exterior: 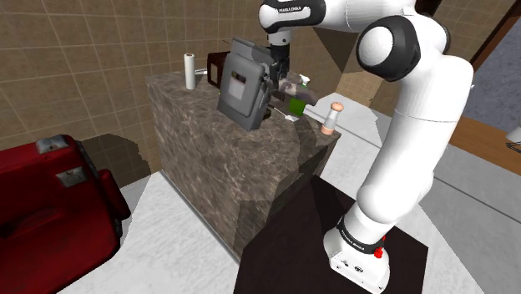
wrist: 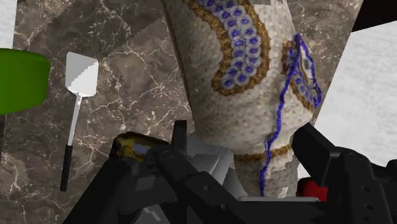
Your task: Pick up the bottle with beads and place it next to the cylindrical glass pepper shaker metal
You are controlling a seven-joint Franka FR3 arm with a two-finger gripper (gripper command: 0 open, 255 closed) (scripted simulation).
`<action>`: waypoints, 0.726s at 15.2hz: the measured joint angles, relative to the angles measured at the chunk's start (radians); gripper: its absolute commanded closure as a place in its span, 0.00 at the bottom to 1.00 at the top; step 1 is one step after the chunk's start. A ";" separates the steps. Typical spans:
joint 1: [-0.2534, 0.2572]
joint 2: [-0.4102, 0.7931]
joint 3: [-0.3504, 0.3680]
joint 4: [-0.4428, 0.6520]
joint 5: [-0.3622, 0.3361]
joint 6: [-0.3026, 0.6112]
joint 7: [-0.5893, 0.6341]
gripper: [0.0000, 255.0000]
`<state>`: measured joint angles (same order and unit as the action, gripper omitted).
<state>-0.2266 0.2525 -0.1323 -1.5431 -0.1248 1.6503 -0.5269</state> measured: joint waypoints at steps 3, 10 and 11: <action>-0.039 0.014 -0.024 0.026 -0.001 -0.004 -0.062 1.00; -0.139 0.054 -0.080 0.070 0.004 0.015 -0.214 1.00; -0.155 0.061 -0.088 0.080 0.005 0.016 -0.239 1.00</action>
<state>-0.3821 0.3135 -0.2202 -1.4629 -0.1199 1.6668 -0.7654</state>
